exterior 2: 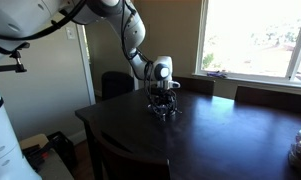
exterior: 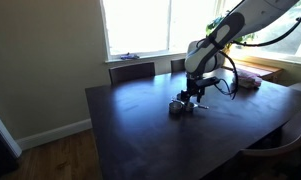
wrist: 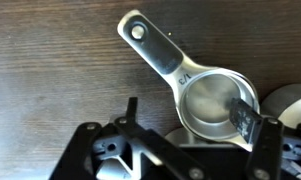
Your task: Stack the four measuring cups together
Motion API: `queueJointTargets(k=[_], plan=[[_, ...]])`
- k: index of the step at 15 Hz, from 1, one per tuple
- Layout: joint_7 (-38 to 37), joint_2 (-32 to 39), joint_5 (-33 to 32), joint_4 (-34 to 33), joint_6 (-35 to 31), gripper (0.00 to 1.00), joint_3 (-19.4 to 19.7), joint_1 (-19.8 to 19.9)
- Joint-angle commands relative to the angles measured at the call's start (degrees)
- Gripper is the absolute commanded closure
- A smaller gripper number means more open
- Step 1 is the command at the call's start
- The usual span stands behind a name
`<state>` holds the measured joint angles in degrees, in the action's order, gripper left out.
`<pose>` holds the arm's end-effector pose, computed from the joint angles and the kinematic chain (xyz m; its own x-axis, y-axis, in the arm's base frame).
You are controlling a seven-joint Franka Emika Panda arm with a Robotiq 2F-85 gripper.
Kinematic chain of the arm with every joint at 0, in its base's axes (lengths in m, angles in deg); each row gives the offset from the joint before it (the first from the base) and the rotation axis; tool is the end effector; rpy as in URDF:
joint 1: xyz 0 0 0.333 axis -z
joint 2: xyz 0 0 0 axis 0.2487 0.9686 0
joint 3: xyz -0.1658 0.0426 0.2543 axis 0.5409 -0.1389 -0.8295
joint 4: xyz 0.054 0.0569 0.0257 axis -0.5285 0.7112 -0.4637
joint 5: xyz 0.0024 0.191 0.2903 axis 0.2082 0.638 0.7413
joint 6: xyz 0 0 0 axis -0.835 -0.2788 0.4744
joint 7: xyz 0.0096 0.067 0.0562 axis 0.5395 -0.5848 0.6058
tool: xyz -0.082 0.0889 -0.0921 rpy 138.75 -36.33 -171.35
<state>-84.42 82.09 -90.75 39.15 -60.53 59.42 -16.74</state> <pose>0.6442 -0.0091 0.1121 0.9971 -0.0744 -0.0179 -0.0730 -0.9950 0.0677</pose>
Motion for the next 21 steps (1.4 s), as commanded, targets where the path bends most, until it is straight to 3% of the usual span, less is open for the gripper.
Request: queueJointTargets(k=[1,2,3,4,5,9,11,21], plan=[[-2.4,1.7,-1.2,-1.7,-0.8,0.21,1.4,-1.4],[-2.3,2.2,-1.1,-2.1,-0.6,0.21,1.4,-1.4],[-2.3,2.6,-1.0,-2.5,-0.5,0.29,1.4,-1.4],[-2.3,2.9,-0.9,-2.9,-0.3,0.45,1.4,-1.3],[-2.2,3.1,-0.8,-3.3,-0.2,0.54,1.3,-1.2],[-1.9,3.2,-0.6,-3.6,-0.1,0.82,1.1,-1.0],[-1.9,3.1,-0.4,-3.6,0.2,0.91,1.0,-0.9],[0.3,-0.4,0.3,-0.9,-0.3,0.92,-0.4,0.0]])
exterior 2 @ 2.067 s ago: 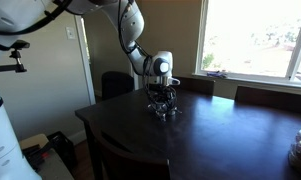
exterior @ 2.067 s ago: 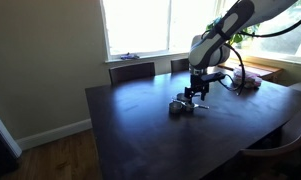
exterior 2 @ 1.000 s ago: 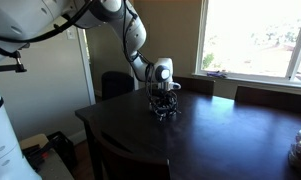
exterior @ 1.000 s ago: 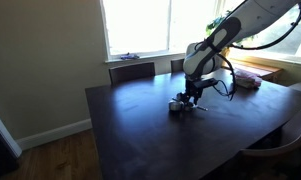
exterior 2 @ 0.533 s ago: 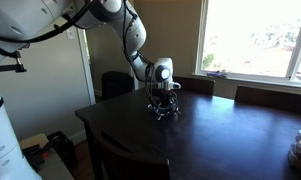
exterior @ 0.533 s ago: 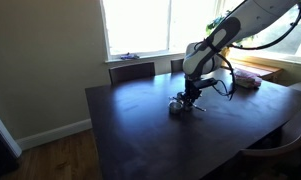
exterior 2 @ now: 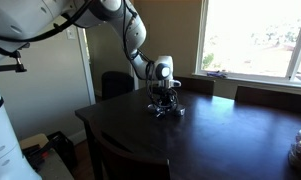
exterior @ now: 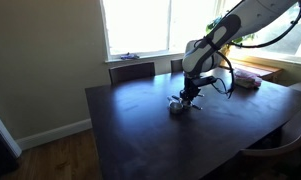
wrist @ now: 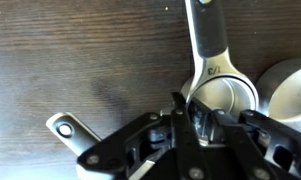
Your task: Stack the four measuring cups together
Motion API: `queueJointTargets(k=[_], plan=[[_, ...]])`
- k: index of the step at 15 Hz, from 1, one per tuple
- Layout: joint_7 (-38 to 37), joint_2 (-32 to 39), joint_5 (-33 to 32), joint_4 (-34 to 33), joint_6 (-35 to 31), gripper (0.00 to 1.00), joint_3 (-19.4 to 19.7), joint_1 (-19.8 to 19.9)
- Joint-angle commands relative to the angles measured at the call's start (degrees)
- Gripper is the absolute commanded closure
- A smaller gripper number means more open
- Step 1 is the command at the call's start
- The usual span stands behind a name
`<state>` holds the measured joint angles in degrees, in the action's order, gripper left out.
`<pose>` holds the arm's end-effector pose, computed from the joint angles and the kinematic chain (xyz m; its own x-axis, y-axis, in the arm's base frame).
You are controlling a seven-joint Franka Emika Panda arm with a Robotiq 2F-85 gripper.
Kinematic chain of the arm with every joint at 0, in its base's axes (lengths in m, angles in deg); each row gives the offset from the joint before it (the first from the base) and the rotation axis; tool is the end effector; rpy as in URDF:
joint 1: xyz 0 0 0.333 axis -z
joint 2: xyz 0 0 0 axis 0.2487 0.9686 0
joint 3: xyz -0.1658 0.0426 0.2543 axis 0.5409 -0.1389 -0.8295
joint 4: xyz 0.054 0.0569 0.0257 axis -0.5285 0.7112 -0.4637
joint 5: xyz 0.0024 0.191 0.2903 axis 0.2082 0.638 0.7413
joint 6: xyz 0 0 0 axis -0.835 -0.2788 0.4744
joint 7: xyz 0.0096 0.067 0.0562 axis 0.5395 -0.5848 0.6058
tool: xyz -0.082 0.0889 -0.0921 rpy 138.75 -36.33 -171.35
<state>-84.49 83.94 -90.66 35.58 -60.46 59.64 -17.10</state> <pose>0.6593 -0.0064 0.1139 0.9975 -0.0703 0.0112 -0.0709 -0.9951 0.0687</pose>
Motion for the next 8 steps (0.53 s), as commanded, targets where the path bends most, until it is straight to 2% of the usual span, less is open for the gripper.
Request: queueJointTargets(k=[1,8], plan=[[0.7,-2.6,0.3,2.9,-0.4,0.92,-0.8,0.5],[3.3,-6.5,1.3,6.6,-2.2,0.92,-2.7,1.9]])
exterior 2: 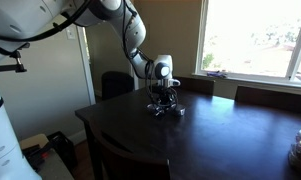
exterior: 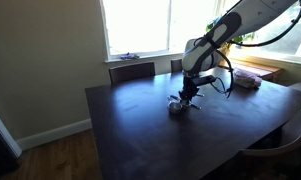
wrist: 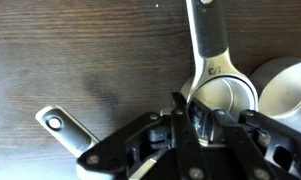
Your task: Stack the four measuring cups together
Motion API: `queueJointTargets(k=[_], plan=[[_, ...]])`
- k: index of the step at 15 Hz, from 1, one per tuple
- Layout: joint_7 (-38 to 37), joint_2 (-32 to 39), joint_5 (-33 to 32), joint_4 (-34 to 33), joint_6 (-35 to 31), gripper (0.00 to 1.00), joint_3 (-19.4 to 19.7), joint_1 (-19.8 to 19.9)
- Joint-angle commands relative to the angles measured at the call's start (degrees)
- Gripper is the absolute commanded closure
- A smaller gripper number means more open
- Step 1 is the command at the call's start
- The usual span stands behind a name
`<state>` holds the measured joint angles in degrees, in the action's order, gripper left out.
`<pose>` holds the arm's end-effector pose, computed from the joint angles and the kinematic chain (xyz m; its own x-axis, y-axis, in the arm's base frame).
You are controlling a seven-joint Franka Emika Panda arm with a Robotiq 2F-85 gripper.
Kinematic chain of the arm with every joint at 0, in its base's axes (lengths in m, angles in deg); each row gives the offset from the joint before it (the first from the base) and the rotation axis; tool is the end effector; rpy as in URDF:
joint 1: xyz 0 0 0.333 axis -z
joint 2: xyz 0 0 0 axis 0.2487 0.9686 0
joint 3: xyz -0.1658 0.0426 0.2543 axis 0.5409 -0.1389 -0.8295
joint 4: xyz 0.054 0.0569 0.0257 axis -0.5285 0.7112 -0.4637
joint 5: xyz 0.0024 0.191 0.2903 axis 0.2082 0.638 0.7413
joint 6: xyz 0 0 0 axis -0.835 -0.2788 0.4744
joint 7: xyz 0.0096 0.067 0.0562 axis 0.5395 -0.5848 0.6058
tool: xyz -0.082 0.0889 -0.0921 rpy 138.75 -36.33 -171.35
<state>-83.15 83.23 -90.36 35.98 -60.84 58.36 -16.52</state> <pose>0.6604 0.0004 0.1195 0.9987 -0.0468 0.0201 -0.0477 -0.9977 0.0473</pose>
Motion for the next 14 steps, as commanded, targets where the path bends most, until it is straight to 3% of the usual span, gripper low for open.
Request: queueJointTargets(k=[1,8,14], plan=[[1.1,-7.2,0.7,7.1,-1.4,0.92,-0.9,0.9],[2.5,-14.5,0.5,13.2,-3.1,0.92,-1.6,0.8],[2.7,-12.6,0.8,12.2,-4.2,0.92,-3.8,-0.6]])
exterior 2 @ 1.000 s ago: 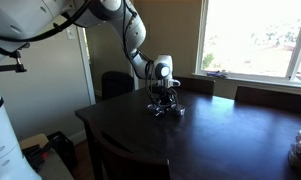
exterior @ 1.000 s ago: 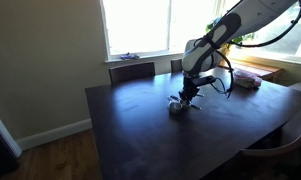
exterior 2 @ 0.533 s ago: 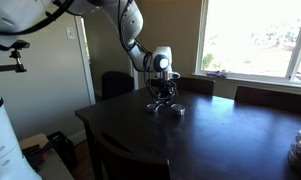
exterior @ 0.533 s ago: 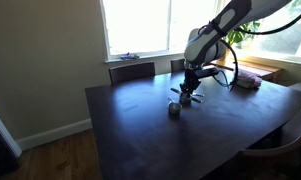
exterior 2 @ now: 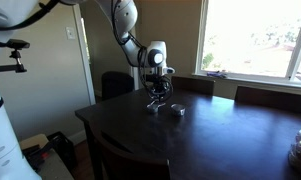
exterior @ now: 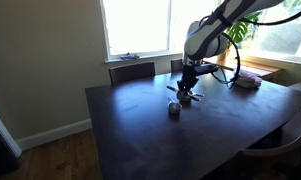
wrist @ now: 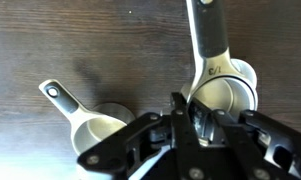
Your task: Stack the four measuring cups together
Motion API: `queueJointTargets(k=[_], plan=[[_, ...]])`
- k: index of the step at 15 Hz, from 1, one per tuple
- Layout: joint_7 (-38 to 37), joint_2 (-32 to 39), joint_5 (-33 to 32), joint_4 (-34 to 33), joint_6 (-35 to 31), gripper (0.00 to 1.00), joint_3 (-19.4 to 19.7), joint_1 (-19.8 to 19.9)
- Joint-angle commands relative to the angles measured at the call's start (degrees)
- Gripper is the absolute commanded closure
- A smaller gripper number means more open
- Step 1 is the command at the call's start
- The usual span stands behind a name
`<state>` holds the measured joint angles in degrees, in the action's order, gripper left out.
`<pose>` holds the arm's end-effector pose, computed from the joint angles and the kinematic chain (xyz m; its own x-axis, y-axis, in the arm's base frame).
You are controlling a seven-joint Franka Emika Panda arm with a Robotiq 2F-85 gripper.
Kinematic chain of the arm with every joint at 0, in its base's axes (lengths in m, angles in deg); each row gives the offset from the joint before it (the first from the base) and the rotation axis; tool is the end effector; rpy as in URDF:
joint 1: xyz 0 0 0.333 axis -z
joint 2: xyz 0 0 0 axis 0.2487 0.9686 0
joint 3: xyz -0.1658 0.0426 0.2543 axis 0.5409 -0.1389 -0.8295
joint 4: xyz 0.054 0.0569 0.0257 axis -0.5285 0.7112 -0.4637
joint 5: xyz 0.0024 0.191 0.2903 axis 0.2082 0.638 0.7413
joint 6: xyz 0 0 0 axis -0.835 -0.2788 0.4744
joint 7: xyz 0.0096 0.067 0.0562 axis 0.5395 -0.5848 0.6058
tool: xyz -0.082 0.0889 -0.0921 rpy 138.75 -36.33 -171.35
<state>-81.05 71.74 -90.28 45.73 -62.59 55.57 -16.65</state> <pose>0.6414 0.0303 0.1879 0.9967 0.0235 0.0779 0.0228 -0.9997 0.0096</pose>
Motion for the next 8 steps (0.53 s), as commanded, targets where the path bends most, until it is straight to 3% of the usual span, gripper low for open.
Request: queueJointTargets(k=[1,8], plan=[[0.3,-0.4,0.3,2.1,-3.0,0.92,-1.1,-0.8],[-0.4,3.2,-0.3,-0.3,-3.8,0.92,-0.8,-2.7]])
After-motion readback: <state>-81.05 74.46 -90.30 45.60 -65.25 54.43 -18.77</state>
